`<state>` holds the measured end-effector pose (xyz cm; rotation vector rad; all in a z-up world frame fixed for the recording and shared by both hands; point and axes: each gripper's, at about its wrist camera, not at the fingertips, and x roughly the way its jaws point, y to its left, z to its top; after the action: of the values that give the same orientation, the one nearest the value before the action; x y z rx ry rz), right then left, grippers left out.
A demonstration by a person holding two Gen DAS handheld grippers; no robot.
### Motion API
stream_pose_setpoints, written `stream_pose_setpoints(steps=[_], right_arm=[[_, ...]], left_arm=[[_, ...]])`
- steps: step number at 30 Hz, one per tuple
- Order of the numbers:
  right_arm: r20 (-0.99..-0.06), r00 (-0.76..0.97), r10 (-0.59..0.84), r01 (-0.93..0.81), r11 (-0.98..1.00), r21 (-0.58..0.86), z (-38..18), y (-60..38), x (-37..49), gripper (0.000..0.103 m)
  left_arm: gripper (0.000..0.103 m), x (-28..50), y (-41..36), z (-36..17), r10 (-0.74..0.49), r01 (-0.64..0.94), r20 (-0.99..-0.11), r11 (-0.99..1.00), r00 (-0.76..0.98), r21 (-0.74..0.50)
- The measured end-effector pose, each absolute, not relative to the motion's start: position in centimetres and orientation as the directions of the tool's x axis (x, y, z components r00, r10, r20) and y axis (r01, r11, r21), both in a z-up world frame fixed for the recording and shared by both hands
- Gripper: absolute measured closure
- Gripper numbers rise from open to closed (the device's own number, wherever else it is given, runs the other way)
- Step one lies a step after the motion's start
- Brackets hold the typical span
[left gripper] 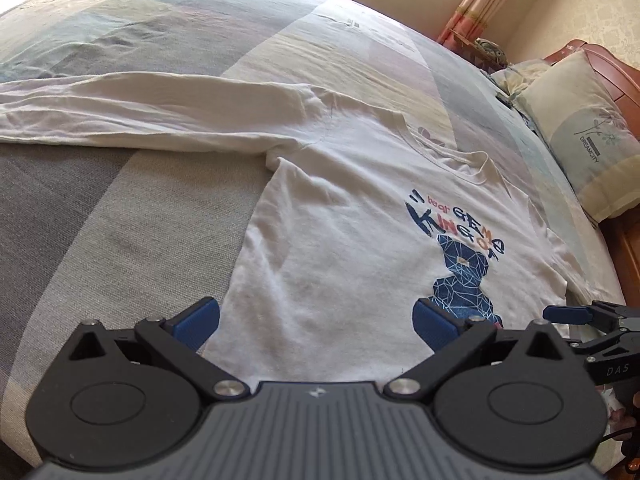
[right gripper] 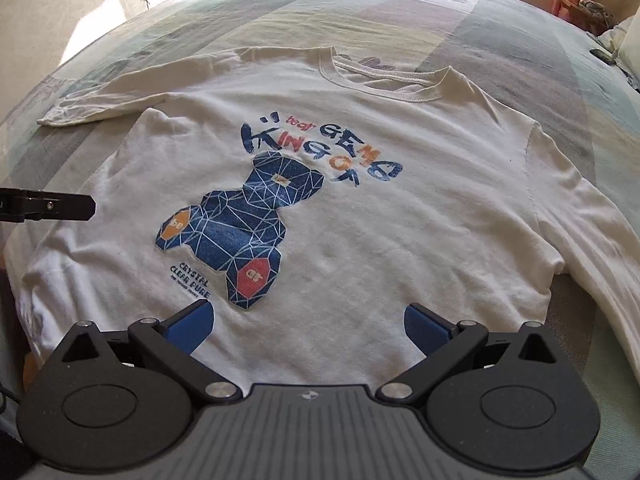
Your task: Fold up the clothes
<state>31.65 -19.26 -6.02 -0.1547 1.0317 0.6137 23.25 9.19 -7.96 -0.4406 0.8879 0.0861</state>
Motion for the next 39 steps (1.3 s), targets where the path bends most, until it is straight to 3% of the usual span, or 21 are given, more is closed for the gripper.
stream_pose_setpoints(steps=[11, 16, 28, 32, 39], right_arm=[[-0.786, 0.364, 0.499, -0.608, 0.767, 0.205, -3.6, -9.1, 35.6, 0.0], [-0.778, 0.381, 0.5, -0.625, 0.759, 0.182, -3.7, -4.0, 37.7, 0.0], [-0.707, 0.39, 0.589, -0.691, 0.695, 0.198, -3.1, 8.3, 44.1, 0.0], [-0.698, 0.307, 0.647, -0.702, 0.649, 0.293, -3.7, 11.8, 46.4, 0.0], [-0.751, 0.191, 0.633, -0.745, 0.591, 0.309, -5.9, 15.2, 46.5, 0.0]], left_arm=[[0.001, 28.2, 20.8, -5.5, 0.01, -0.273, -0.725, 0.93, 0.689, -0.247], [0.001, 30.7, 25.0, -6.8, 0.082, -0.285, -0.683, 0.94, 0.726, -0.189], [0.001, 28.4, 30.9, -8.5, 0.033, -0.307, -0.698, 0.912, 0.715, -0.271], [0.001, 28.3, 32.6, -9.2, 0.041, -0.343, -0.698, 0.891, 0.715, -0.298], [0.001, 28.2, 35.6, -10.4, 0.056, -0.403, -0.698, 0.848, 0.713, -0.343]])
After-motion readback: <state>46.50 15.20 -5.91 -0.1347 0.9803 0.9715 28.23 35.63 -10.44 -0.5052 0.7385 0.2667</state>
